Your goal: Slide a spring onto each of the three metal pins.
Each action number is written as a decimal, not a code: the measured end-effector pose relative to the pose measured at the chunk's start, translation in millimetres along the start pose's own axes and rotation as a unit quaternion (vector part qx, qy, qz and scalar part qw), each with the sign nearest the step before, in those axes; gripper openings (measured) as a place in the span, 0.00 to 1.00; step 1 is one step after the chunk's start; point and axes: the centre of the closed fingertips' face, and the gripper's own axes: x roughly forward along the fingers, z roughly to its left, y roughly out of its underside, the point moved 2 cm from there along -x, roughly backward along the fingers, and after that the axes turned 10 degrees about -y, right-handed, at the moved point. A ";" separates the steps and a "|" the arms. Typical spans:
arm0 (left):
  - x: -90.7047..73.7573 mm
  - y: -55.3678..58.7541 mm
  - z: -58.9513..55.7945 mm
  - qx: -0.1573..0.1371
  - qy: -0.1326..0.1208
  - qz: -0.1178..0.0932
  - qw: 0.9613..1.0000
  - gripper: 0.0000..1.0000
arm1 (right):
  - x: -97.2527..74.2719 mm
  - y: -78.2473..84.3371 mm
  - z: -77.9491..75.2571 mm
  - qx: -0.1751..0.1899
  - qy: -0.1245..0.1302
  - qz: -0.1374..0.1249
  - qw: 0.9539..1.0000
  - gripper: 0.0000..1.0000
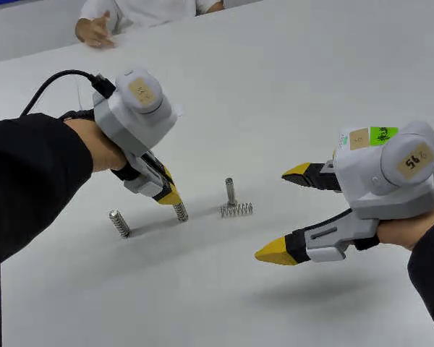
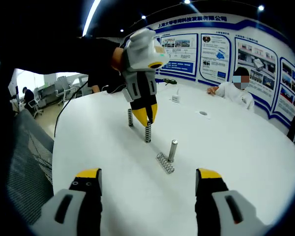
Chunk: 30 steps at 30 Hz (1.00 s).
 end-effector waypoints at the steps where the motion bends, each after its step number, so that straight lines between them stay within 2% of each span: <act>1: 0.3 0.2 0.0 0.001 0.000 0.000 1.000 0.10 | 0.1 0.1 0.3 0.000 -0.001 0.000 1.000 0.79; 23: 4.2 5.4 -4.0 0.008 0.005 -0.005 1.000 0.11 | 1.4 -0.4 3.2 -0.003 -0.005 0.000 1.000 0.79; 30: 2.6 6.0 -2.3 0.004 -0.002 -0.008 1.000 0.18 | 1.8 0.4 4.6 -0.003 -0.007 0.002 1.000 0.79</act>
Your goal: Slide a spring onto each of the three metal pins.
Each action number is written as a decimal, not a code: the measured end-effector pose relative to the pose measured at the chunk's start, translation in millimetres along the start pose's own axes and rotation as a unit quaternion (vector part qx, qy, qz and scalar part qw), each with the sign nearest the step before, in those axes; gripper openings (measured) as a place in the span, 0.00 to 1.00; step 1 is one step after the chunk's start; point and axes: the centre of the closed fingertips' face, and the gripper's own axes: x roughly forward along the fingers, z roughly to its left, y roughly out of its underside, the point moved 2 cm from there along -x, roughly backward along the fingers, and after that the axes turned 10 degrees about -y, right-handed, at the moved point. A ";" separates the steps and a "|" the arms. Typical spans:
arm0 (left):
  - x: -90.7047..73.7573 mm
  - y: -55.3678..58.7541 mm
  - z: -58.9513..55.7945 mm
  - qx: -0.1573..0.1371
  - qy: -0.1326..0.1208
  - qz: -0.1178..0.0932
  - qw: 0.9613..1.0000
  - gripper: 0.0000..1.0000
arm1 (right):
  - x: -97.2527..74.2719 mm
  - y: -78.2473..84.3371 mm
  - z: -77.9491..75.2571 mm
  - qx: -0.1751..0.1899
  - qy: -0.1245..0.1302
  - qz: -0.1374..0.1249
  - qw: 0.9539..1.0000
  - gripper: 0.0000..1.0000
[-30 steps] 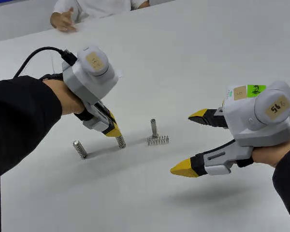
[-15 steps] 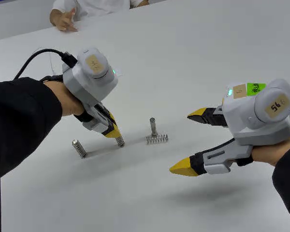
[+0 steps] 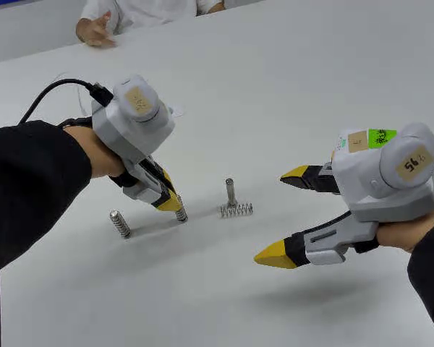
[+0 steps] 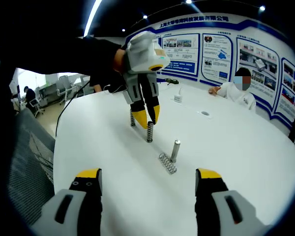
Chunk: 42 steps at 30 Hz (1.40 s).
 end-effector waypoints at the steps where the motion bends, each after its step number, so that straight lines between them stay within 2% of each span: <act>1: -0.8 -0.2 0.3 0.000 -0.001 -0.001 1.000 0.19 | 0.3 0.2 0.2 0.000 -0.001 0.001 1.000 0.79; 10: -11.1 -6.4 0.9 0.001 -0.009 -0.015 1.000 0.22 | 1.7 0.8 1.4 0.000 -0.003 0.003 1.000 0.79; 26: -23.3 -29.4 -9.2 0.024 -0.012 -0.037 0.999 0.22 | 1.4 2.0 1.3 0.000 -0.003 0.005 1.000 0.78; 31: -21.8 -37.4 -16.7 0.035 -0.009 -0.041 0.999 0.21 | 0.8 1.2 1.0 0.000 -0.002 0.004 1.000 0.78; 42: -10.3 -47.1 -28.7 0.056 0.001 -0.036 0.998 0.20 | -2.4 -1.3 -0.9 -0.001 0.003 -0.002 1.000 0.78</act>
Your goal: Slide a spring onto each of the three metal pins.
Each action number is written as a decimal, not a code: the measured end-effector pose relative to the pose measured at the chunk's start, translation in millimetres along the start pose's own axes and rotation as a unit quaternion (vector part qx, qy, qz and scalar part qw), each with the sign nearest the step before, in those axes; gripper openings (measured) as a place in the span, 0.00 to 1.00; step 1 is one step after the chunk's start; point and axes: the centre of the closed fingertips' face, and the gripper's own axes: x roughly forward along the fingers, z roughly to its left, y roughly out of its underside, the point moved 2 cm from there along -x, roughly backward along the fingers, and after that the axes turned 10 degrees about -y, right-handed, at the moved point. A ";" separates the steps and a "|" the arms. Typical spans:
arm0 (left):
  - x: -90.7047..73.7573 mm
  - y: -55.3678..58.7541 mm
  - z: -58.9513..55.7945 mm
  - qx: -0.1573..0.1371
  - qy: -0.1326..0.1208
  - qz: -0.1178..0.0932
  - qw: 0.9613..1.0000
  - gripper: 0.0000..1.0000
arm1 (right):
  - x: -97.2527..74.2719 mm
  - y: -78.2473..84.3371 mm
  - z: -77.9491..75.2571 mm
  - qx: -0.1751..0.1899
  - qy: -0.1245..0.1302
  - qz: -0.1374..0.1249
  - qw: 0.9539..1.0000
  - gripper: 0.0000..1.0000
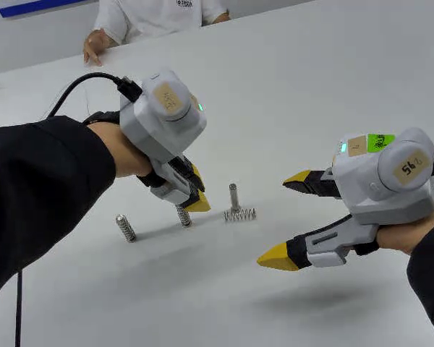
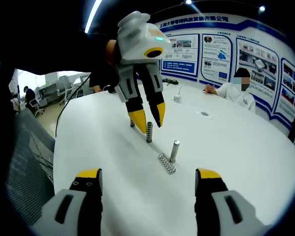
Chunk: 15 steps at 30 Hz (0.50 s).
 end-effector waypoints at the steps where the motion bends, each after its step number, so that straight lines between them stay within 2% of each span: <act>1: 1.4 -1.3 -1.2 0.002 0.000 0.000 1.000 0.20 | -0.2 -0.2 0.0 0.000 0.000 0.000 1.000 0.78; 9: 14.3 -5.8 -9.1 0.013 0.008 0.005 1.000 0.19 | -2.3 -1.4 -0.5 0.001 0.002 -0.004 1.000 0.78; 15: 24.9 -2.4 -11.9 0.026 0.009 0.017 0.999 0.19 | -3.5 -1.4 -1.7 0.003 0.004 -0.006 1.000 0.78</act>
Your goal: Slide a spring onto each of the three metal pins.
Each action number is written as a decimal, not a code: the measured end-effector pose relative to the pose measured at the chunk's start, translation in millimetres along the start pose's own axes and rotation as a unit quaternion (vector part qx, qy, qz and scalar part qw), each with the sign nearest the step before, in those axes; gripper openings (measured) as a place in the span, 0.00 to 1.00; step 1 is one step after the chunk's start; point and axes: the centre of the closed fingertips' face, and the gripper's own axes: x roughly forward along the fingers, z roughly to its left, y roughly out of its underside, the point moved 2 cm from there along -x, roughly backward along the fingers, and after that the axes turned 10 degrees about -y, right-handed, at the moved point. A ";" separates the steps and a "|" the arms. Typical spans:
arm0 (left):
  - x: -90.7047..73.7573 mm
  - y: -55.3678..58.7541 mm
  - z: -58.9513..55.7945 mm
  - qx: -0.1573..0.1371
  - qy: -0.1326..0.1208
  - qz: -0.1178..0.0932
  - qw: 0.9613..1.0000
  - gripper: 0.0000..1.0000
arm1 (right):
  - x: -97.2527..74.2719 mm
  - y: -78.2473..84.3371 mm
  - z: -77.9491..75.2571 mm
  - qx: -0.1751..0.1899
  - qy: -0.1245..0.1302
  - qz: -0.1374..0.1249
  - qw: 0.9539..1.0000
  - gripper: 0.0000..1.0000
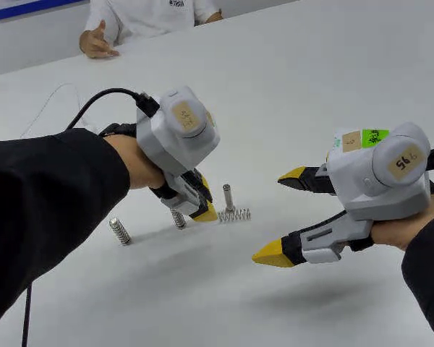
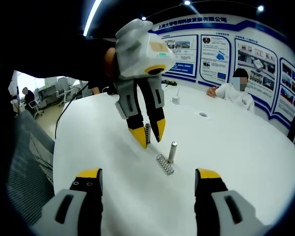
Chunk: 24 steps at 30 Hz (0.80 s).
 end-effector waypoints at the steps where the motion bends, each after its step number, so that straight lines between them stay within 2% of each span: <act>1: 1.5 0.4 0.1 0.001 0.000 0.001 1.000 0.18 | -0.1 0.0 -0.1 0.000 0.000 0.000 1.000 0.78; 24: 25.7 4.5 1.5 0.033 -0.001 0.013 0.999 0.18 | 0.3 4.8 -2.4 0.011 0.000 0.005 1.000 0.77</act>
